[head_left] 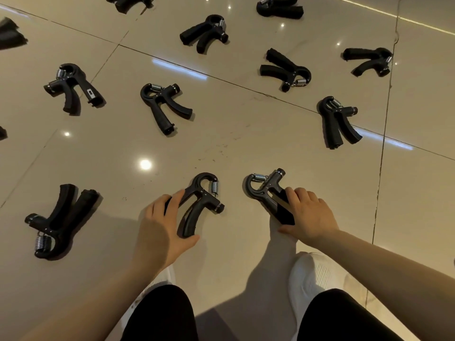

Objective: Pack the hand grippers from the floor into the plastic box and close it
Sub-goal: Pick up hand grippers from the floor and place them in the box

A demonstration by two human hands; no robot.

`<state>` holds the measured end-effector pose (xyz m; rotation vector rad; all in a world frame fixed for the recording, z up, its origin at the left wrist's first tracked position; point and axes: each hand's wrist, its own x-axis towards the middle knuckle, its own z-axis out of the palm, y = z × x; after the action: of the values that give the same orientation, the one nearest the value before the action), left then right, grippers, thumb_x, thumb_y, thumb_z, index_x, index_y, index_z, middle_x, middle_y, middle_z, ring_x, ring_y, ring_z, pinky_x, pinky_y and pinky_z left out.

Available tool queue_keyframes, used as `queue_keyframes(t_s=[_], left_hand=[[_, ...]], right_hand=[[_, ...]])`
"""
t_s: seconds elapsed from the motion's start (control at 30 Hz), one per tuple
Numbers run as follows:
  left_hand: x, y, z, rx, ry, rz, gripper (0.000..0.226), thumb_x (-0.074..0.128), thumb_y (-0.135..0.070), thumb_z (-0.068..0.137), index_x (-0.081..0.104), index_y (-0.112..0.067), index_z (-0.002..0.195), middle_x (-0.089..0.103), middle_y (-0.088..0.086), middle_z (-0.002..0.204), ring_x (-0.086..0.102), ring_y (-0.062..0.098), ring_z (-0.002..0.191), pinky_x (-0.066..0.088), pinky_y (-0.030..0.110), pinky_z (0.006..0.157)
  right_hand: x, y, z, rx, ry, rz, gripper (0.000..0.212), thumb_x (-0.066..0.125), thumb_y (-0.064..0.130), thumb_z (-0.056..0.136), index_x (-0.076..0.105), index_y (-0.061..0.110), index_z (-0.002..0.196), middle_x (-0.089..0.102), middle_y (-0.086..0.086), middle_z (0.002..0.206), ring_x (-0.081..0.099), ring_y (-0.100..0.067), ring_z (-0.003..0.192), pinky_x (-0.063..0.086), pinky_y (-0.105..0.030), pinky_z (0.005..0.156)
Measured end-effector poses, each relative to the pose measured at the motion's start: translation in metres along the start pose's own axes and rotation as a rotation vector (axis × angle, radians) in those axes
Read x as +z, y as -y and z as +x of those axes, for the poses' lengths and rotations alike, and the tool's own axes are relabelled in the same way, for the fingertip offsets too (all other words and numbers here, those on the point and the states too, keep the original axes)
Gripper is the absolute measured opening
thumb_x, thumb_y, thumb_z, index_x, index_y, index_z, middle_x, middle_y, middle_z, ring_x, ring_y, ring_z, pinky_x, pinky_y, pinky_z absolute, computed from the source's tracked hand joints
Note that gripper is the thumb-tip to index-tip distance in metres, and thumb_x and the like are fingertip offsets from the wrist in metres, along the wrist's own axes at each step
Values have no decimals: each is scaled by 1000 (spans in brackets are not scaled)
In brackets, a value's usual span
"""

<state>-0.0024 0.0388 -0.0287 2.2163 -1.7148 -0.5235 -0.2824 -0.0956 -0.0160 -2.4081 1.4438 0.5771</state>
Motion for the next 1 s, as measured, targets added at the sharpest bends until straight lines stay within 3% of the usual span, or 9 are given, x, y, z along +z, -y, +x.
queue_keyframes(t_s=[0.13, 0.23, 0.43, 0.53, 0.67, 0.83, 1.0], left_hand=[[-5, -11, 6, 47, -8, -8, 97, 59, -66, 55, 39, -14, 135, 53, 7, 112, 38, 19, 104, 43, 38, 86], [-11, -29, 14, 110, 17, -25, 99, 76, -57, 54, 36, -17, 136, 50, 5, 117, 32, 16, 108, 39, 34, 90], [-24, -74, 28, 272, 7, -51, 96, 80, -47, 58, 26, -32, 136, 28, -2, 125, 31, 14, 112, 41, 28, 90], [-31, -97, 29, 301, 15, -74, 96, 77, -54, 59, 21, -41, 136, 25, -6, 131, 39, 14, 113, 52, 35, 86], [-37, -131, 22, 401, 17, -107, 92, 71, -59, 59, 24, -41, 136, 27, -7, 135, 43, 16, 114, 58, 42, 72], [-39, -187, 1, 610, -7, -194, 83, 70, -50, 59, 35, -32, 132, 32, 0, 134, 44, 23, 117, 45, 32, 89], [-41, -247, -14, 803, 33, -156, 79, 66, -55, 62, 43, -25, 131, 37, 7, 134, 44, 26, 117, 44, 39, 92]], right_hand=[[-14, -14, 2, -69, 5, -31, 78, 65, 55, 71, 32, 22, 134, 47, 0, 124, 47, -23, 111, 36, -31, 93], [-30, -23, -3, -74, -42, -16, 79, 65, 53, 71, 30, 26, 137, 48, 2, 124, 46, -22, 111, 35, -33, 95], [-65, -31, -25, -116, -178, -104, 77, 68, 45, 73, 29, 27, 136, 48, 3, 127, 42, -20, 117, 31, -34, 101], [-85, -43, -45, -136, -244, -192, 75, 69, 42, 72, 32, 27, 135, 49, 2, 127, 41, -21, 116, 29, -36, 100], [-110, -63, -92, 28, -396, -25, 80, 74, 44, 67, 36, 27, 136, 48, 2, 131, 37, -20, 123, 28, -36, 102], [-111, -91, -171, 241, -583, 192, 87, 80, 37, 64, 36, 26, 138, 47, 0, 134, 37, -21, 124, 29, -36, 101], [-88, -125, -248, 405, -693, 259, 88, 82, 34, 60, 39, 25, 136, 51, -1, 129, 39, -21, 119, 27, -33, 93]])
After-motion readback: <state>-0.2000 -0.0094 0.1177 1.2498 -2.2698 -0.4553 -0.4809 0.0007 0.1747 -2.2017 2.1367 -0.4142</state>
